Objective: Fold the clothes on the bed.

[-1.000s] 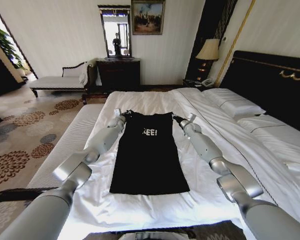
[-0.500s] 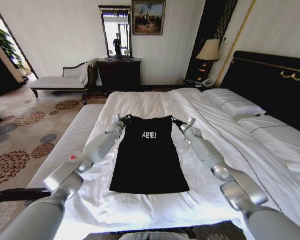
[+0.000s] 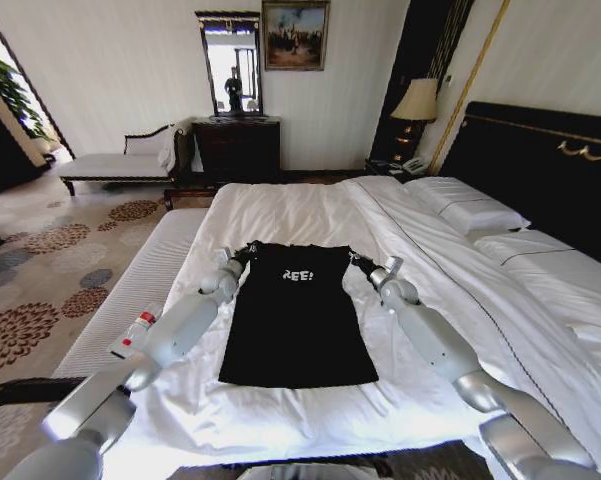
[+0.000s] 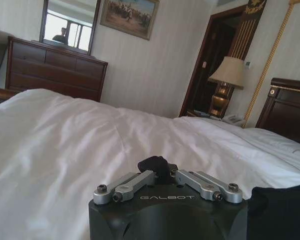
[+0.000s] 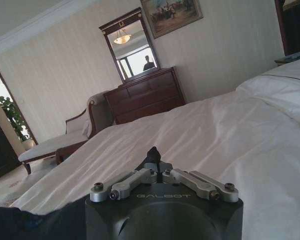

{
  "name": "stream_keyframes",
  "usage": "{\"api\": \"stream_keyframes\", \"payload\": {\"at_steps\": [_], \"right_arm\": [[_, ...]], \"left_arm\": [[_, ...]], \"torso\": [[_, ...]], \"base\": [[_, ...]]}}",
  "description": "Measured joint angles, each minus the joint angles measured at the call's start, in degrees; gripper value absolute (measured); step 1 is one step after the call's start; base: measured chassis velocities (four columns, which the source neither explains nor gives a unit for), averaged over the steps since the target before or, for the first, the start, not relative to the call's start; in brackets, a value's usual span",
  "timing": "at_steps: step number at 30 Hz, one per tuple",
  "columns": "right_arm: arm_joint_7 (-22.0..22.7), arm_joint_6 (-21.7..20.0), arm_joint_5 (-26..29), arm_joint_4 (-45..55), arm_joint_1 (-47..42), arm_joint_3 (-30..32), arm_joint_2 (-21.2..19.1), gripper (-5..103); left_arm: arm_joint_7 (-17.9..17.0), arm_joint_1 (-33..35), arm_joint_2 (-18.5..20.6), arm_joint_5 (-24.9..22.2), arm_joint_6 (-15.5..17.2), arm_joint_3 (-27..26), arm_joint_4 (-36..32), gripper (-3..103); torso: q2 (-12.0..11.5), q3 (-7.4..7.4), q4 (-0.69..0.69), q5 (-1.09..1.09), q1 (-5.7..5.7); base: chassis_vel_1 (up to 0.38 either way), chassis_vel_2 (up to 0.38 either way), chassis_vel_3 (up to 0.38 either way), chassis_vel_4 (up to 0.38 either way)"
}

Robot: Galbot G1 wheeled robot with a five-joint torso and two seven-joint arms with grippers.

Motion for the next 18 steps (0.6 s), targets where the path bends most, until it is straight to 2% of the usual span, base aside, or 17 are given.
{"api": "stream_keyframes", "payload": {"at_steps": [4,10,18], "right_arm": [[0.5,0.5,-2.4,5.8,-8.7,2.3,-0.6,0],[1.1,1.4,-3.9,9.7,-15.8,4.0,-0.5,0],[0.7,3.9,-7.9,16.7,-26.1,7.5,0.0,0]], "left_arm": [[-0.5,8.5,2.7,2.0,-0.6,-3.6,-7.2,1],[-0.5,15.6,4.8,2.3,-1.4,-7.0,-12.9,1],[-0.3,28.6,8.2,4.4,-2.7,-11.9,-22.2,1]], "torso": [[0.0,0.0,-0.01,0.02,-0.01],[0.0,0.0,-0.02,0.02,-0.01],[0.0,0.0,-0.02,0.01,0.0]], "base": [[0.0,0.0,0.0,0.0],[0.0,0.0,0.0,0.0],[0.0,0.0,0.0,0.0]]}}
